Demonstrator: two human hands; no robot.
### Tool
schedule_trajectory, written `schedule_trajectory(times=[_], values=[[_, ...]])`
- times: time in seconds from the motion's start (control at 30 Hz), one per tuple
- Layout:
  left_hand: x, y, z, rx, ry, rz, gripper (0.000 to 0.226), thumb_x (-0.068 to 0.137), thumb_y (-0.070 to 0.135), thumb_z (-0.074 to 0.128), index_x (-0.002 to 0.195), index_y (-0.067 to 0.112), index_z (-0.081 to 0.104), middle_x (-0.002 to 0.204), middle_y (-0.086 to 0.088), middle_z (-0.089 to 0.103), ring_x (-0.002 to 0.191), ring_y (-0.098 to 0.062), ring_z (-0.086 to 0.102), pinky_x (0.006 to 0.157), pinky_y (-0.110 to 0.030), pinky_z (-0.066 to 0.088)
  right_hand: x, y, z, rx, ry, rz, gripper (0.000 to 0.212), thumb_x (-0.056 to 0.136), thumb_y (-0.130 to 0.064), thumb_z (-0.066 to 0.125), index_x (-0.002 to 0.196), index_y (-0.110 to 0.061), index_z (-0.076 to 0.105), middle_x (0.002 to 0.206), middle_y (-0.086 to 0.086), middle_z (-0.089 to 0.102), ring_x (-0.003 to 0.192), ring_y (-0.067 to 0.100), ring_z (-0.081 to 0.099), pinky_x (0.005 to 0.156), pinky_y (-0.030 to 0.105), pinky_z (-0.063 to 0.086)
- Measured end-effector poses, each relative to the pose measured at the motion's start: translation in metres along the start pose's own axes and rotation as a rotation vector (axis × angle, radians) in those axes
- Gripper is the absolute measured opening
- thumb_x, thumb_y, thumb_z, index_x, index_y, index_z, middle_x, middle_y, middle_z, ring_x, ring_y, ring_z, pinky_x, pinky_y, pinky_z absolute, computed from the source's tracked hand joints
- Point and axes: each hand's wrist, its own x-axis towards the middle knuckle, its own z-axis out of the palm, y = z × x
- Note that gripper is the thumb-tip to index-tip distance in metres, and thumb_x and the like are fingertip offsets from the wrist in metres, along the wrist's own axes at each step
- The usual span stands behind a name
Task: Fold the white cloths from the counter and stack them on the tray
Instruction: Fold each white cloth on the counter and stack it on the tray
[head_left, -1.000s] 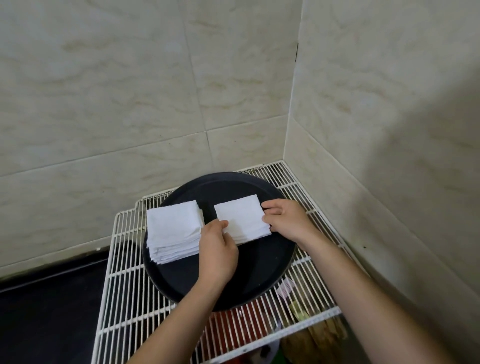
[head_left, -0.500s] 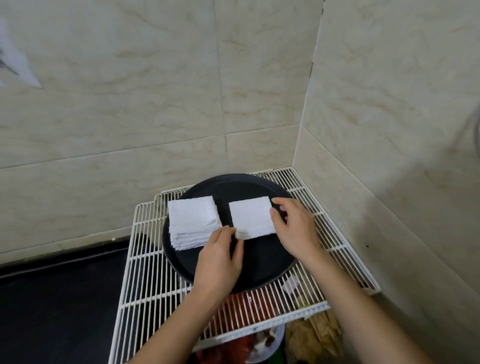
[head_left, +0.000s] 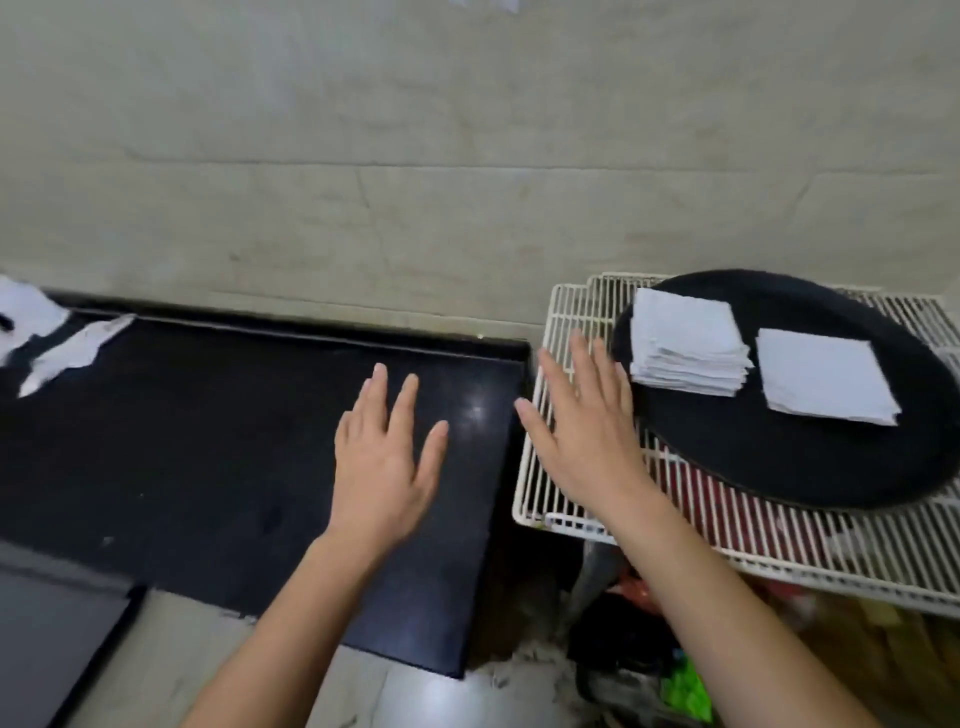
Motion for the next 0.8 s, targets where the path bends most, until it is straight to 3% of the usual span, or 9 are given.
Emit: schedule_trajectory(times=[0.23,0.57,0.8], values=[[-0.062,-0.151,-0.070,0.096,0.117,-0.178,0.072,0.096,0.062,0.026,0.155,0.021,0.027,0.165,-0.013,0.008,0.152,-0.031,0.005,0.118,-0.059,0.017,-0.006,-0.160,0.054,-0.095,0.030,-0.194,0.073,0.100,-0.065,0.024,0.159,-0.024,0.018,0.168,0.010,-0.004,0.154,0.030,-0.008,0.124,0.051,-0.001],[-0.179,-0.417,-0.214,0.273,0.224,-0.446,0.073,0.095,0.063,0.025,0.155,0.022,0.025,0.165,-0.014,0.004,0.151,-0.036,0.003,0.116,-0.064,0.016,-0.024,-0.453,0.161,-0.055,0.006,-0.463,0.074,0.098,-0.065,0.029,0.159,-0.022,0.022,0.167,0.013,0.000,0.154,0.033,-0.004,0.123,0.053,-0.001],[-0.198,-0.526,-0.227,0.288,0.171,-0.551,0.075,0.095,0.064,0.020,0.157,0.021,0.020,0.165,-0.013,-0.002,0.151,-0.036,-0.003,0.117,-0.064,0.014,-0.008,-0.546,0.225,-0.085,-0.041,-0.567,0.075,0.098,-0.066,0.028,0.159,-0.024,0.019,0.167,0.012,-0.004,0.154,0.032,-0.008,0.123,0.050,-0.003]])
